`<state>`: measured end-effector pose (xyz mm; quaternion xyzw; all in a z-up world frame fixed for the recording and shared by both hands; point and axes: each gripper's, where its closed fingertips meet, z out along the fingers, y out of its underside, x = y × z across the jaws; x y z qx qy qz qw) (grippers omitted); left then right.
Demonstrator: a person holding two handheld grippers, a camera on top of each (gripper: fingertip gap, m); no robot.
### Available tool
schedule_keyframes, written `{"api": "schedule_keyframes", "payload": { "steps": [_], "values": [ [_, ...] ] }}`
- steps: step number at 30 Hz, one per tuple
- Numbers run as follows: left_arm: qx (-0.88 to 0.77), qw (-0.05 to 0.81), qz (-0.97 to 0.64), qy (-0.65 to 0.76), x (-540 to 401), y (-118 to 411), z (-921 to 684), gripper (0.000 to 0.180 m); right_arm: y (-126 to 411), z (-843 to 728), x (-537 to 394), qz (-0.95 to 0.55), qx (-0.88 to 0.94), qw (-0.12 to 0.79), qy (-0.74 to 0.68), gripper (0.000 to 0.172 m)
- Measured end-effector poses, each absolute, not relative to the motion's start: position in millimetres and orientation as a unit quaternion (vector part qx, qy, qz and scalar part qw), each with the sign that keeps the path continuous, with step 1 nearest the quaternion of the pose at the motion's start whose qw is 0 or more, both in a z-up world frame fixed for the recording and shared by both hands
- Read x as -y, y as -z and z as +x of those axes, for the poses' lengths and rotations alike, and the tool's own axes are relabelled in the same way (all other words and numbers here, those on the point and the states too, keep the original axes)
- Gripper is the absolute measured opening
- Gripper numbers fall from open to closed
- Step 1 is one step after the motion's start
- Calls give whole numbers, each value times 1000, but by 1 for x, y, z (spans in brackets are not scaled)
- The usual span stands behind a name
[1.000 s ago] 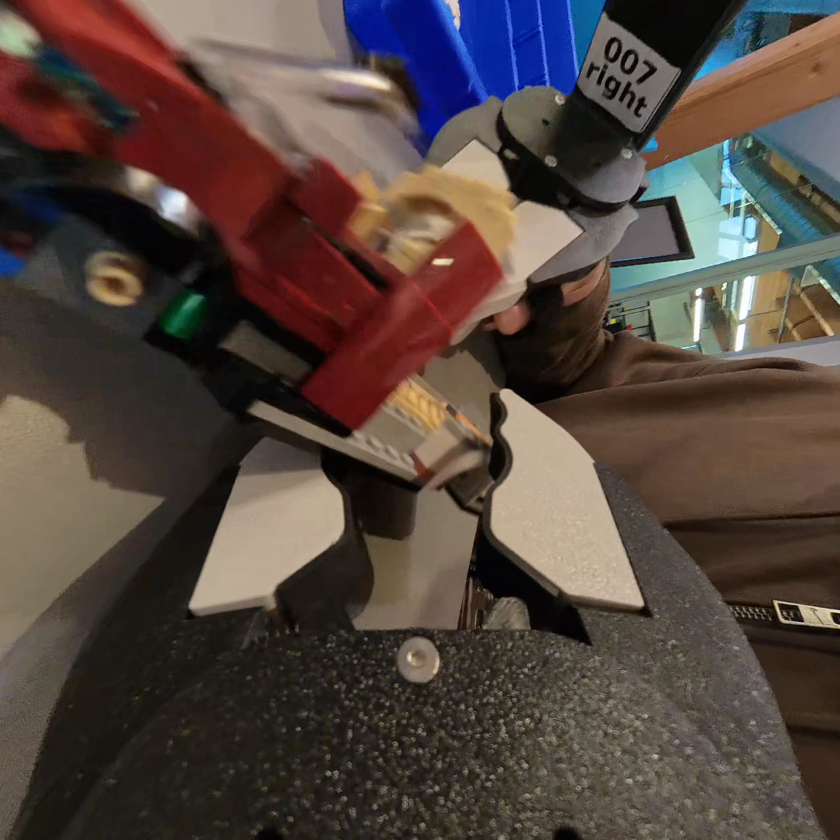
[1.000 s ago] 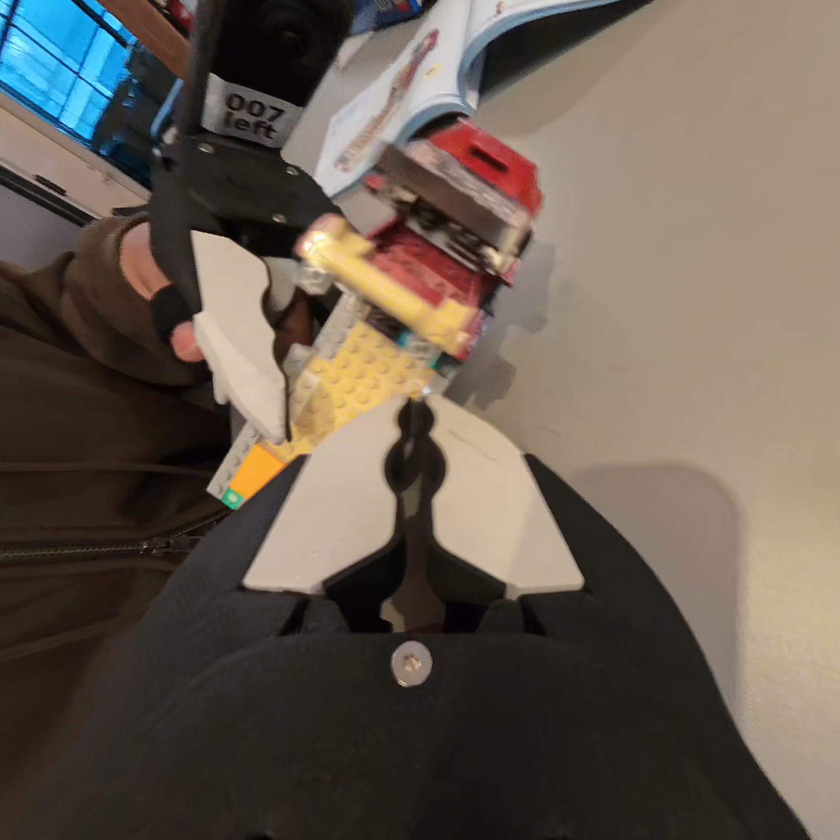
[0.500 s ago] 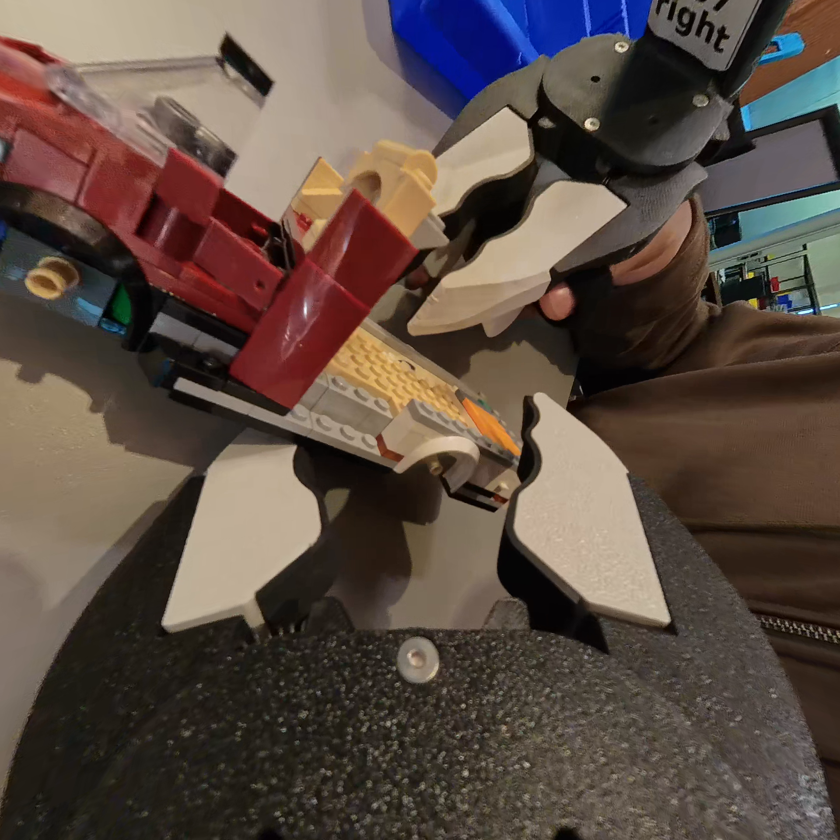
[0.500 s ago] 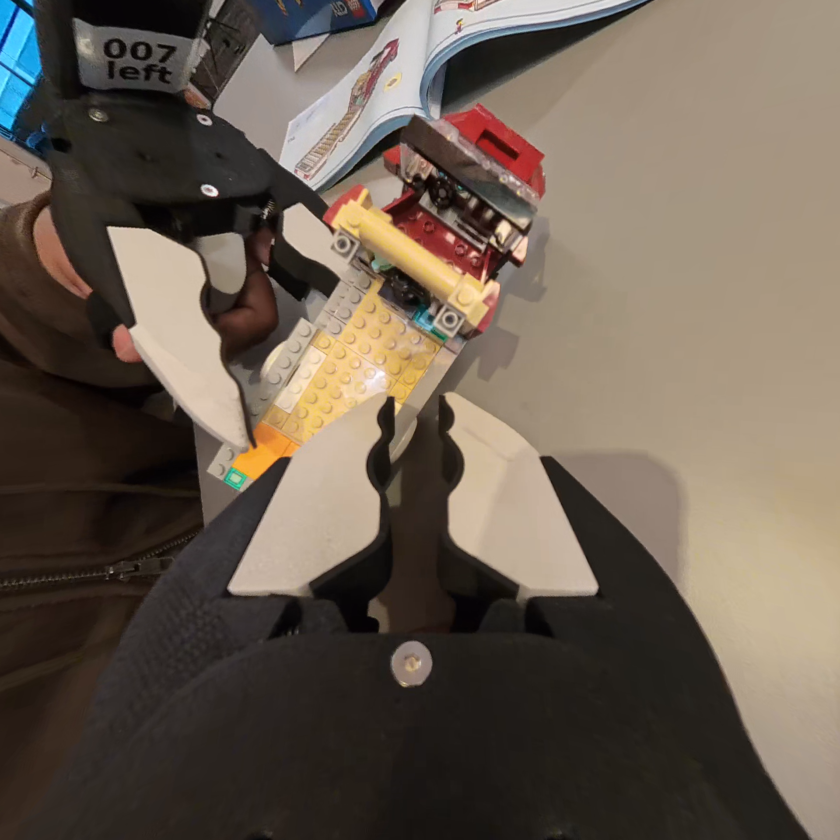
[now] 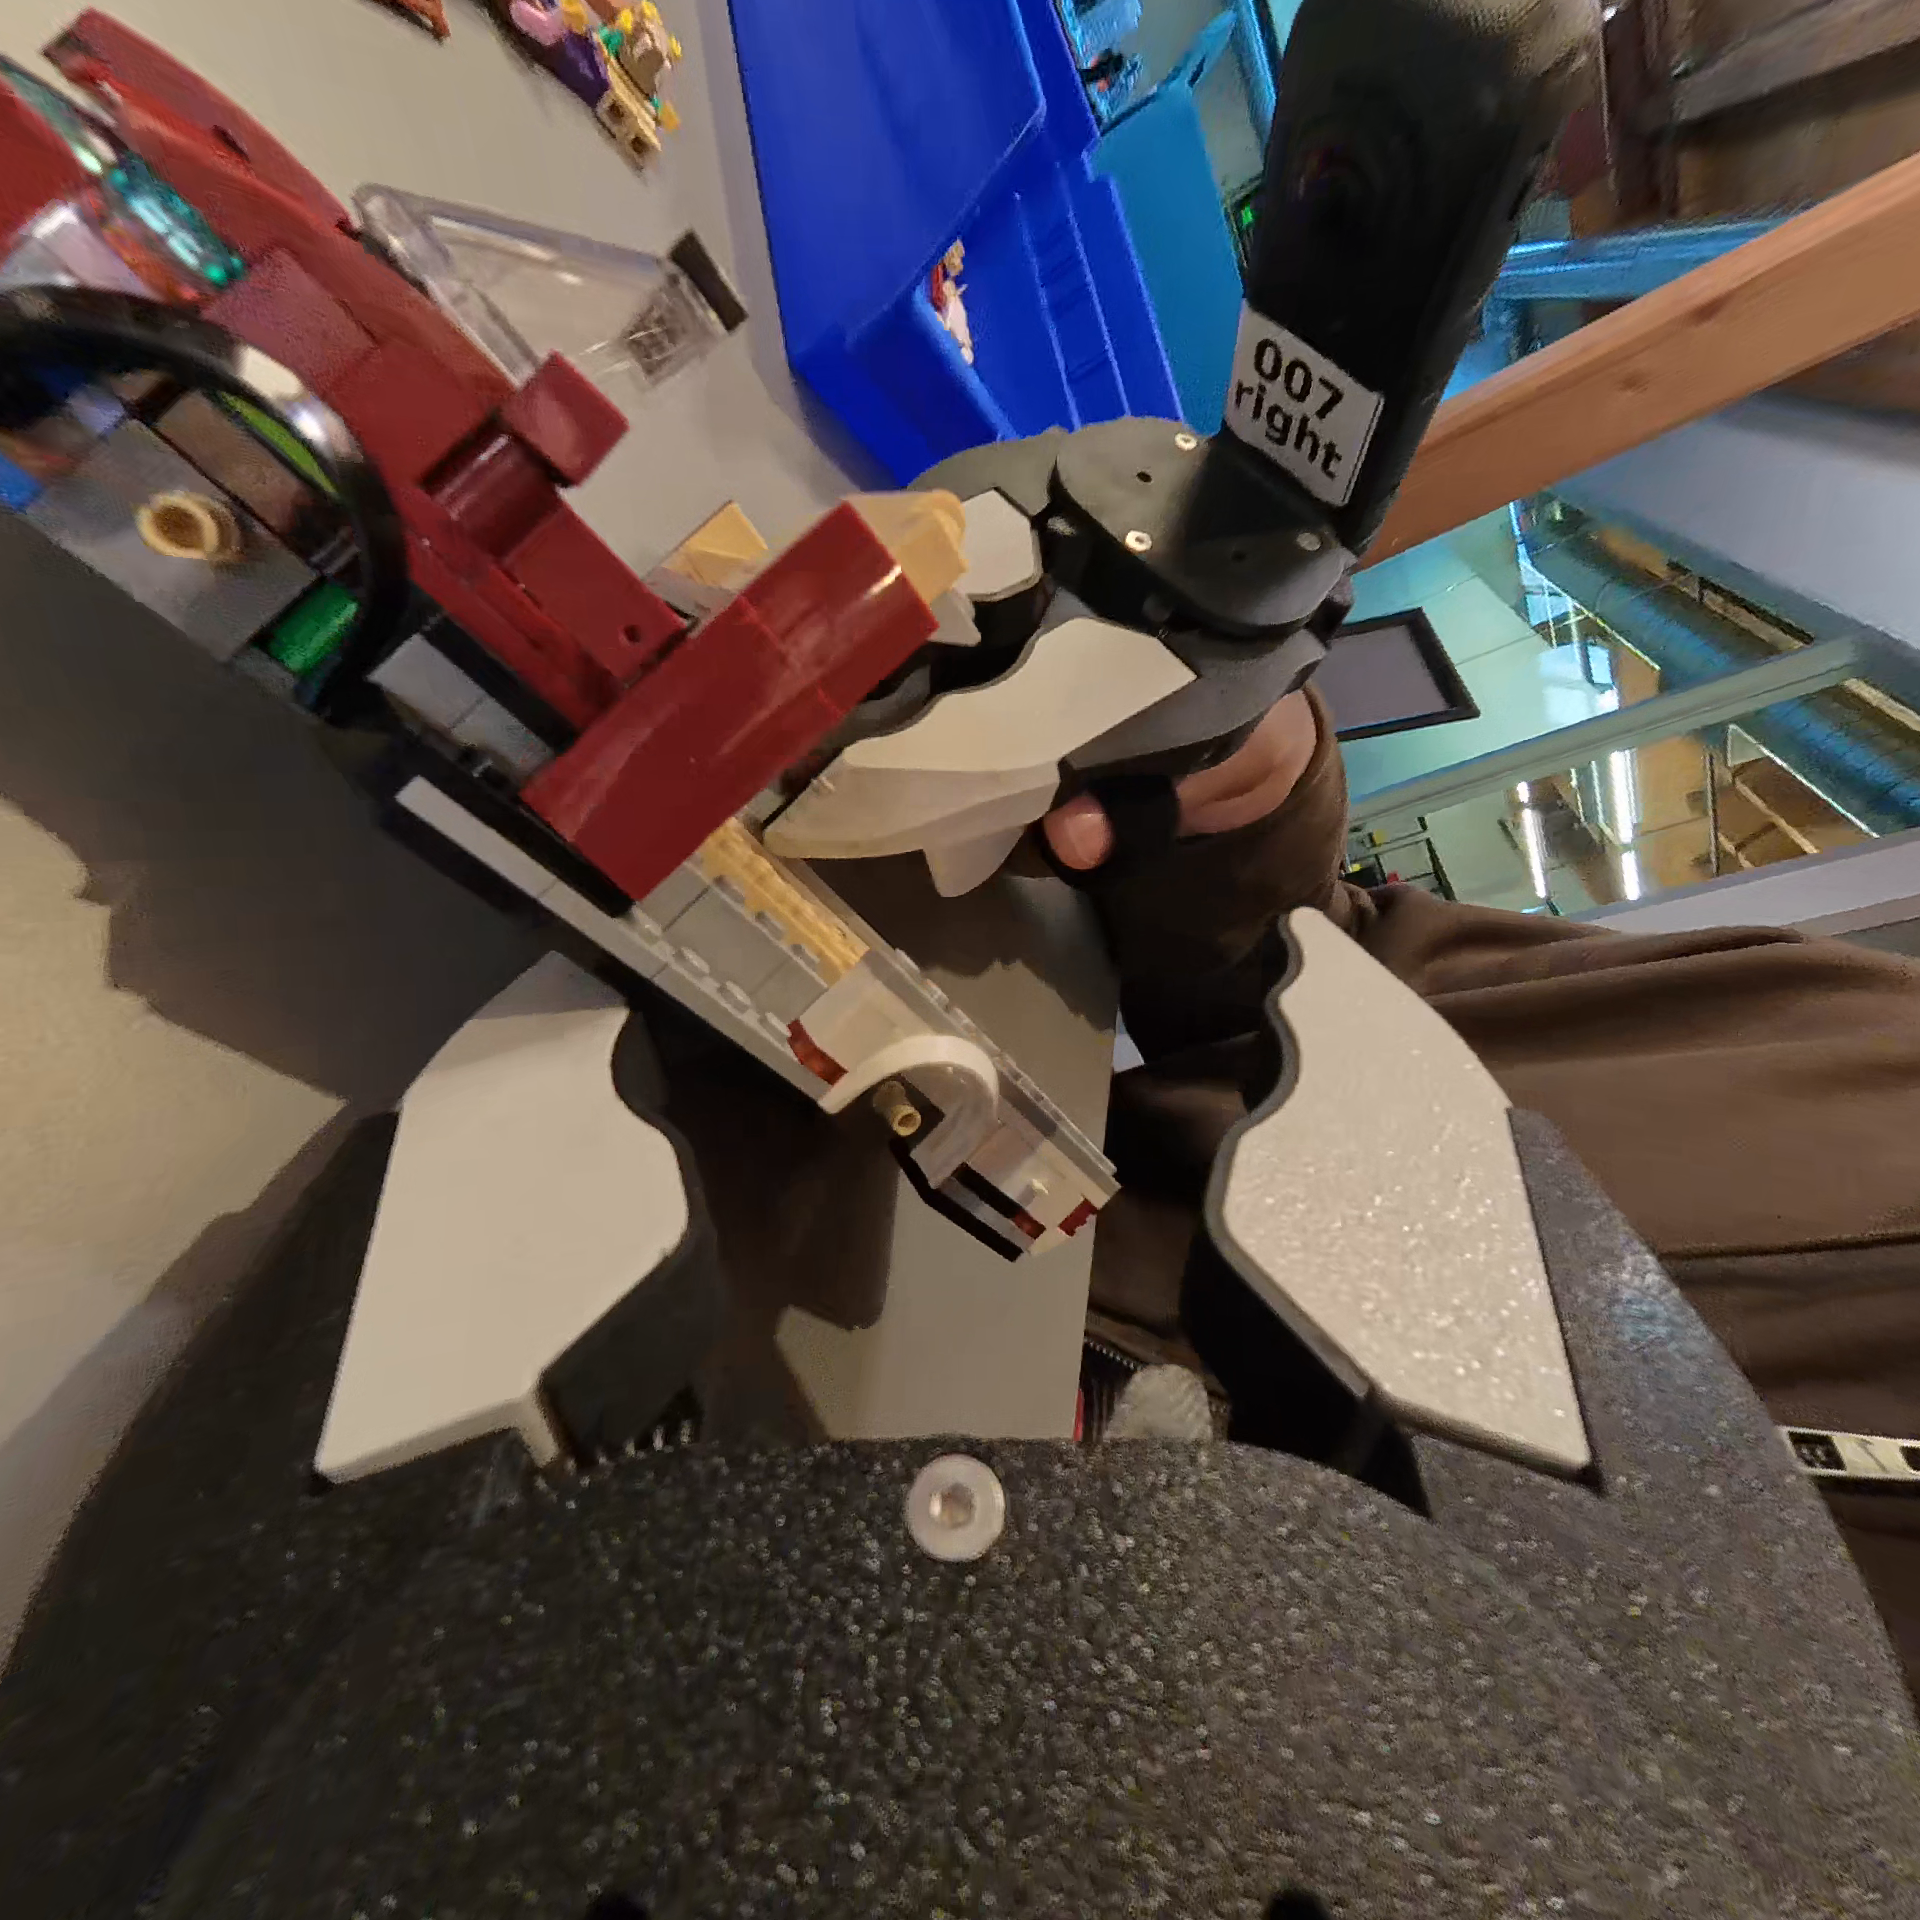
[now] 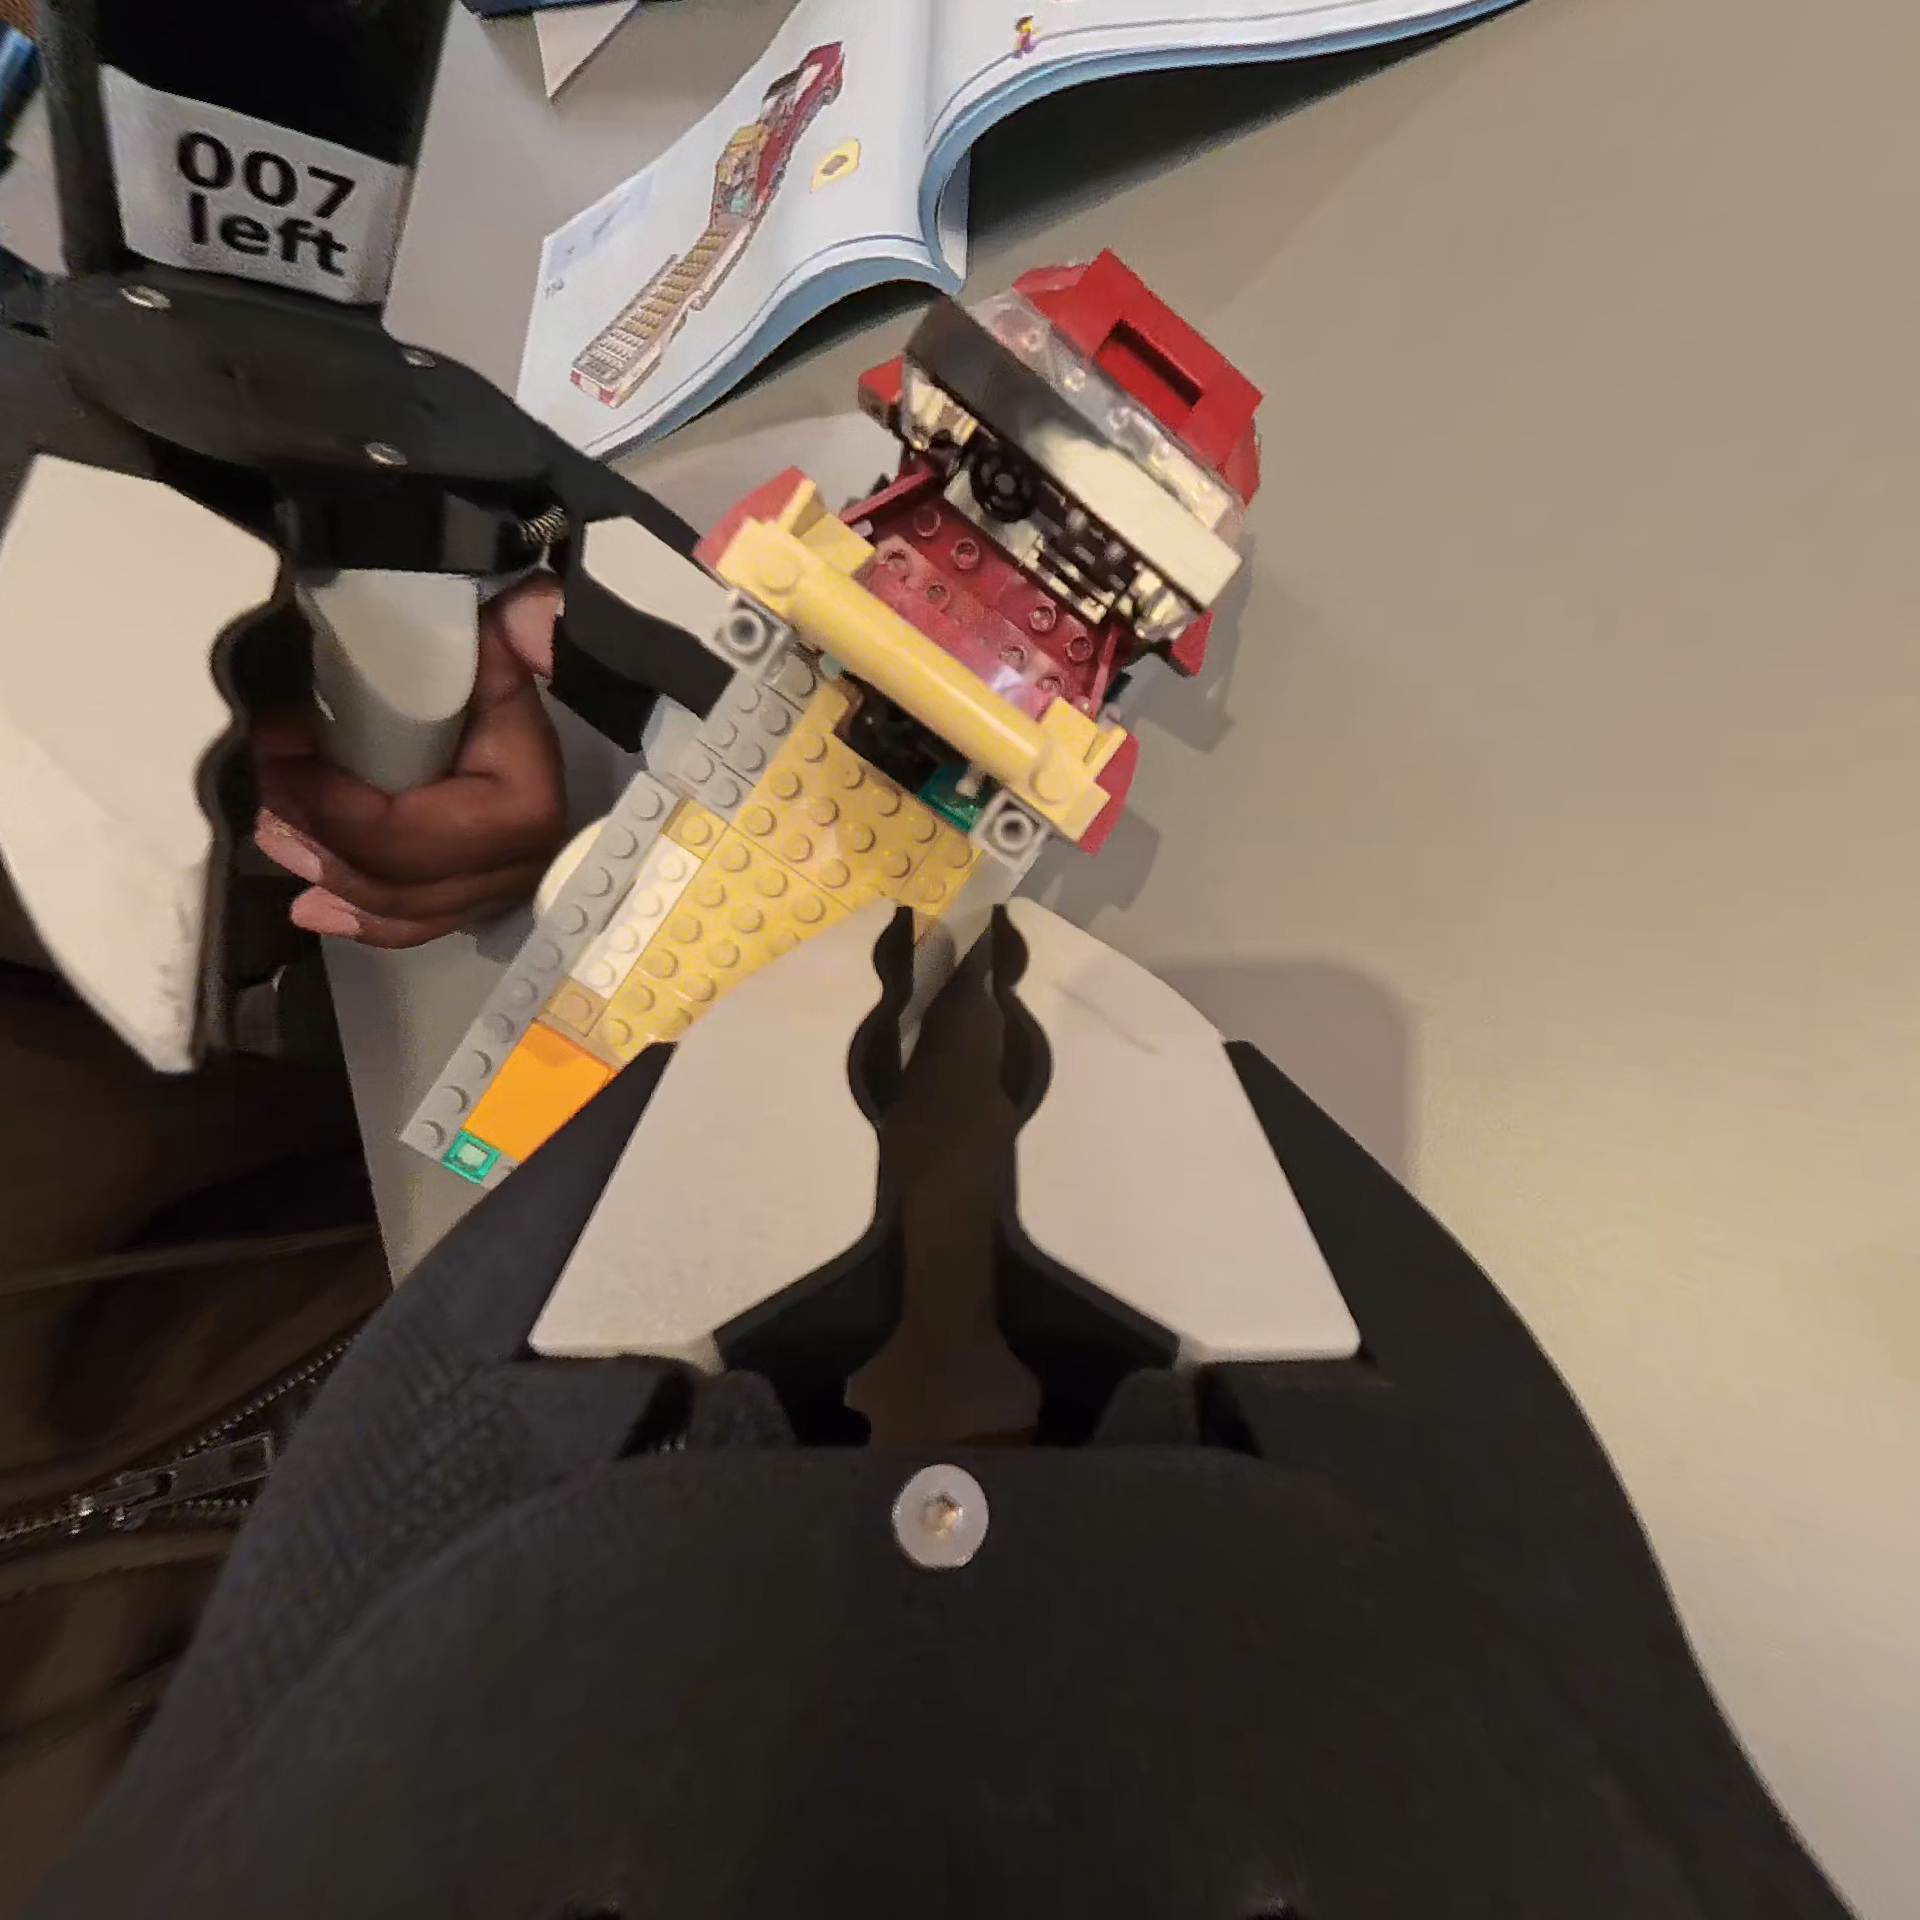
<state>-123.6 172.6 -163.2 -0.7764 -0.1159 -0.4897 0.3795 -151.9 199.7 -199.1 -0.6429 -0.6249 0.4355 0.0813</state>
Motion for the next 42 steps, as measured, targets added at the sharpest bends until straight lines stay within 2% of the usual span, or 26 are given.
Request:
{"api": "schedule_keyframes", "payload": {
  "steps": [8,20,42],
  "values": [
    [93,373,-823,419,-156,179,-134,90,201,-154,-184,-646,633,82,-420,20],
    [62,395,-832,384,-143,180,-149,93,201,-172,-174,-659,615,62,-429,19],
    [26,373,-834,405,-120,176,-160,91,203,-172,-209,-649,657,100,-370,10]
  ]
}}
